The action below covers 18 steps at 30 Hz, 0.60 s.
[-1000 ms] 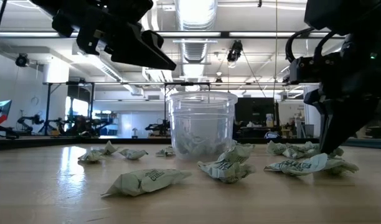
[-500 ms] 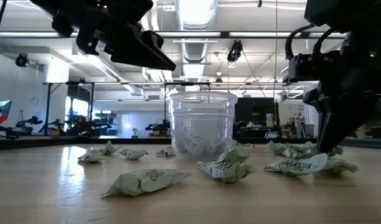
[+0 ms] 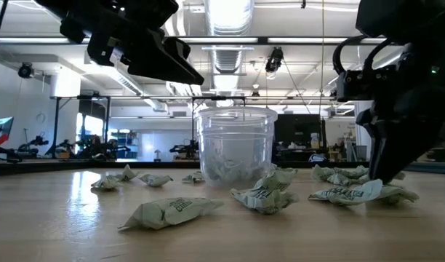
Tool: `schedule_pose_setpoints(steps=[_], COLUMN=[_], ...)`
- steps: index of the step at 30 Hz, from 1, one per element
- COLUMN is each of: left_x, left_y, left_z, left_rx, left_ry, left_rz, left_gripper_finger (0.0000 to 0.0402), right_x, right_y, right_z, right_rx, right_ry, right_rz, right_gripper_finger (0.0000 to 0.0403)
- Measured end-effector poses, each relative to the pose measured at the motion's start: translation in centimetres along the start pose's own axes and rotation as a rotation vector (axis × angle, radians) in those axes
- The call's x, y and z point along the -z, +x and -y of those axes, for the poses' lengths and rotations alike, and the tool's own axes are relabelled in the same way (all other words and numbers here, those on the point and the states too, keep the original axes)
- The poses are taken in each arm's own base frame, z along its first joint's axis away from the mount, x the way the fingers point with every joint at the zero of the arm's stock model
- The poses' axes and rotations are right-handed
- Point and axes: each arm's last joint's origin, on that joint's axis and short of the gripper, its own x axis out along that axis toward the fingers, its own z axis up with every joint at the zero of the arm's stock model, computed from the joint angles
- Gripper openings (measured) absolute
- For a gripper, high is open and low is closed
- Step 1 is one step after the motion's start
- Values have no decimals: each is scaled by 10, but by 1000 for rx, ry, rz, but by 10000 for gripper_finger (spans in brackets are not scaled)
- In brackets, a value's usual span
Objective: Pick and place Stevia / Truvia into bins
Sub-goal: Put the green stevia packet into the transparent container
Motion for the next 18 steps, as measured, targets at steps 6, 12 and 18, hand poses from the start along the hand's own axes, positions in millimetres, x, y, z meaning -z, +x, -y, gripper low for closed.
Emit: schedule_pose_setpoints(steps=[6,12,18], left_x=[0,0,1], left_y=[0,0,0], left_z=[0,0,0], left_rx=[1,1,1], left_ry=[0,0,0], left_rz=[-1,-2,-4], left_gripper_finger=[128,128,128], right_x=[0,-2,-8], right_y=[-1,-5,-18], right_z=[1,-1,-4], right_rx=[7,2,-20], right_ry=[-18,-52,-93], right_rz=[11,18,71], right_gripper_finger=[12,9,8])
